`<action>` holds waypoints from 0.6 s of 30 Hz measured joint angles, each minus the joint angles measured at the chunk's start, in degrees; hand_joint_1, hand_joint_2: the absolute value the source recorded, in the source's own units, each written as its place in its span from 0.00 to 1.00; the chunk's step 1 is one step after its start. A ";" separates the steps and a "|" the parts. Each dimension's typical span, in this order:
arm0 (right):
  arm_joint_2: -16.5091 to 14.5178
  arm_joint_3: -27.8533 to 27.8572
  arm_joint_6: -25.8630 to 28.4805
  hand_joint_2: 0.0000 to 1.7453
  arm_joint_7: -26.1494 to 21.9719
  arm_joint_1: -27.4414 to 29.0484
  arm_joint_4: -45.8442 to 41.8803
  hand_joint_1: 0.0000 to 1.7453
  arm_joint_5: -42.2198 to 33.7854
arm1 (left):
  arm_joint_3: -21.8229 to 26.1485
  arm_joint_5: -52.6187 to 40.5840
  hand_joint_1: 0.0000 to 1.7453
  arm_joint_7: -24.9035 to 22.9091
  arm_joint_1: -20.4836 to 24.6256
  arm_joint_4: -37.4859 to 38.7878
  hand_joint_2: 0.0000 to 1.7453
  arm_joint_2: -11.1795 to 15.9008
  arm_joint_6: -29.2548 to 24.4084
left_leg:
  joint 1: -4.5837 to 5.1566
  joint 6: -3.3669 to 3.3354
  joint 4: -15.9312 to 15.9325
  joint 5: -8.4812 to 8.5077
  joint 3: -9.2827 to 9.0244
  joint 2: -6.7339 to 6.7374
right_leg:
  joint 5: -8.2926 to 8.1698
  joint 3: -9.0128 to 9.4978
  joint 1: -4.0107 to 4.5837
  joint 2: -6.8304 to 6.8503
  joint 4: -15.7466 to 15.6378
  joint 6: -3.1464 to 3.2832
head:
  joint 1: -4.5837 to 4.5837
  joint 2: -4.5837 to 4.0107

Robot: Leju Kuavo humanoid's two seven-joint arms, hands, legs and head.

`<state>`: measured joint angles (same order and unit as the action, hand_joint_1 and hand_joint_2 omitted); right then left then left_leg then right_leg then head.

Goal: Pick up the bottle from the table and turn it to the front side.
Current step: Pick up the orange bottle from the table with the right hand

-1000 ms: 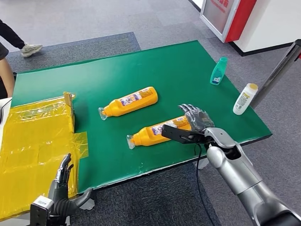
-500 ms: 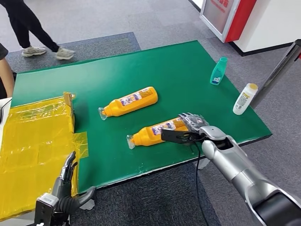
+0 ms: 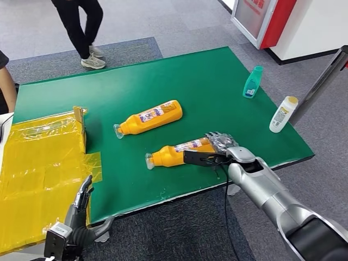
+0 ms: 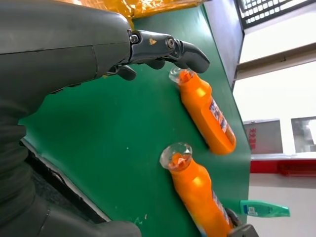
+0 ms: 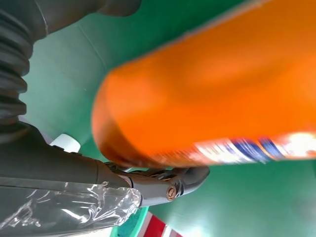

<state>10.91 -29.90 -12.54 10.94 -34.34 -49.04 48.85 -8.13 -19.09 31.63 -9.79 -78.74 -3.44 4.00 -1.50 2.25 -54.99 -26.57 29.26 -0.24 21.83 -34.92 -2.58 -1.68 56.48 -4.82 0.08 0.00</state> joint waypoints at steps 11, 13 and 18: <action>-1.67 -0.39 1.28 1.00 0.54 -0.23 1.87 0.99 0.50 | -0.66 -0.05 0.00 -0.01 0.00 0.50 1.00 0.13 -0.02 | 0.00 0.00 0.00 0.00 0.00 0.00 | 0.00 -0.01 0.00 0.00 0.00 0.00 | 0.01 0.00; -1.79 -0.38 2.04 1.00 0.53 -0.11 1.91 1.00 0.57 | -0.66 -0.05 0.00 -0.21 0.00 0.56 1.00 0.14 -0.15 | 0.00 0.00 0.00 0.00 0.00 0.00 | 0.00 -0.02 0.00 0.00 0.00 0.00 | 0.00 0.00; -1.80 0.59 5.53 1.00 0.79 2.82 -3.47 1.00 1.14 | -0.61 -0.05 0.00 -1.05 -0.60 0.38 1.00 0.10 -0.42 | 0.00 0.00 0.00 0.00 0.00 0.00 | 0.01 -0.03 0.01 0.00 0.00 0.00 | 0.00 0.00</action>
<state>9.11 -29.31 -7.01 11.72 -31.52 -52.52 49.99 -8.74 -19.15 30.58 -10.39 -78.36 -3.33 3.58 -1.50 2.25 -54.99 -26.57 29.26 -0.24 21.84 -34.95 -2.57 -1.69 56.48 -4.82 0.08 0.00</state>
